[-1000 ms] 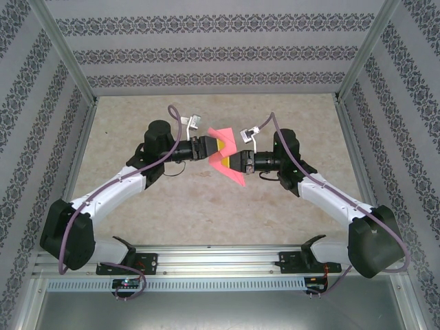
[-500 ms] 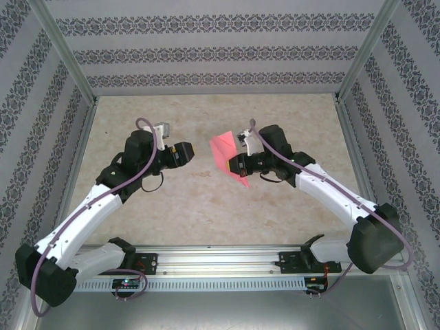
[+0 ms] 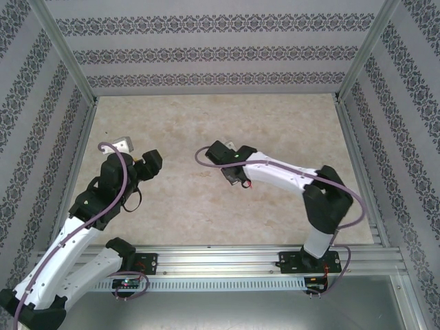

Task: Fold a paper plane with a square sheet of paper (fold left side to right side)
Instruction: Turn over the paper at the center of the table.

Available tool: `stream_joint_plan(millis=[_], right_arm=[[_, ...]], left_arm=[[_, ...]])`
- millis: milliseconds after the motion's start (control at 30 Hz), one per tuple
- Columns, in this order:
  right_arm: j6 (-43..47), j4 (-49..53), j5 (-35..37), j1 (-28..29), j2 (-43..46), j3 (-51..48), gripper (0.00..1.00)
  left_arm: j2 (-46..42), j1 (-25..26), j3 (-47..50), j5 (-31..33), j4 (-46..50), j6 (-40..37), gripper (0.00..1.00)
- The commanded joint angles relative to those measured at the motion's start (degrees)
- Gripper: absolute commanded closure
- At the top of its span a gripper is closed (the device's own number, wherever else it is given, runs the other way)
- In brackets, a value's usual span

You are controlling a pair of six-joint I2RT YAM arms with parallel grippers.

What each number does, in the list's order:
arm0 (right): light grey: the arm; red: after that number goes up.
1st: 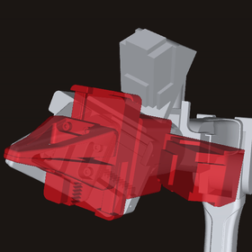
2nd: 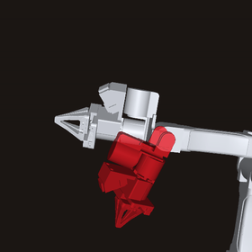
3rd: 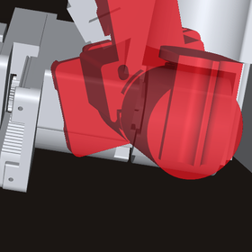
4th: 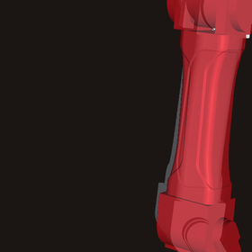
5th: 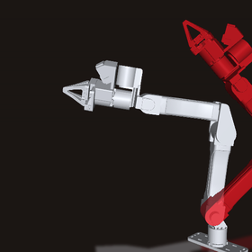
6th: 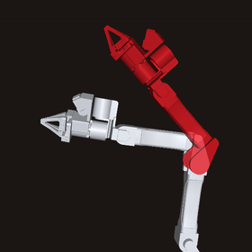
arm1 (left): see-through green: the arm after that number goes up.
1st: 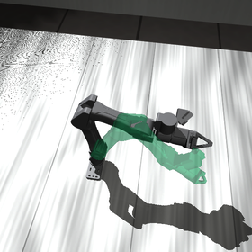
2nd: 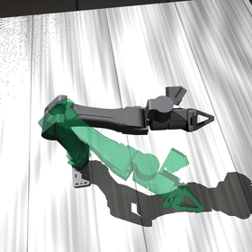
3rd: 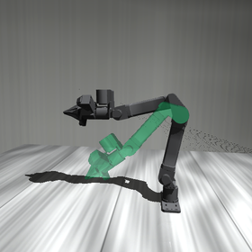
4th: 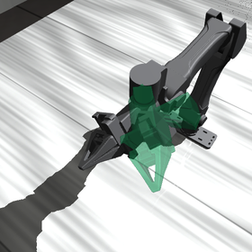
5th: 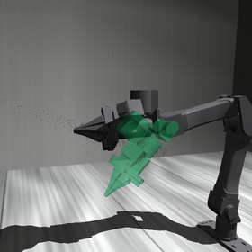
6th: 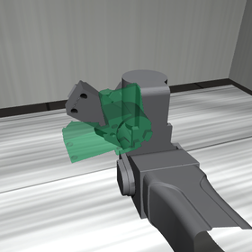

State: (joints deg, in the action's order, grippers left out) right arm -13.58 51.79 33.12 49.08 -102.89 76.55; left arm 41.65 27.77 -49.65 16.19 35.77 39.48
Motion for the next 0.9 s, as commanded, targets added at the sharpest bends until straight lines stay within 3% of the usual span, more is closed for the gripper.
stream_joint_plan(millis=[0, 200, 367, 500, 767, 867], right_arm=[[-0.7, 6.8, 16.1, 1.8, -6.8, 5.7, 0.99], [0.0, 11.0, 21.0, 4.7, -21.0, 14.1, 0.95], [0.0, 11.3, 17.6, 6.2, -25.0, 17.1, 0.77], [0.1, 9.9, 10.9, 6.9, -21.6, 16.3, 0.56], [-1.1, 2.2, -10.8, 6.9, -6.9, 9.1, 0.21], [-2.0, 0.3, -15.3, 5.9, -0.9, 6.2, 0.15]], left_arm=[[-0.8, -0.5, 0.6, 3.6, 2.5, 1.0, 0.22], [0.2, -0.5, 0.8, 2.9, 1.9, 1.0, 0.22], [0.8, -0.5, 0.6, 2.4, 1.9, 0.9, 0.21], [1.2, -0.5, 0.7, 1.8, 1.3, 0.9, 0.21], [3.0, -0.5, 1.1, -1.5, -0.7, 0.7, 0.2], [4.4, -0.5, 1.7, -4.7, -2.7, 0.5, 0.18]])
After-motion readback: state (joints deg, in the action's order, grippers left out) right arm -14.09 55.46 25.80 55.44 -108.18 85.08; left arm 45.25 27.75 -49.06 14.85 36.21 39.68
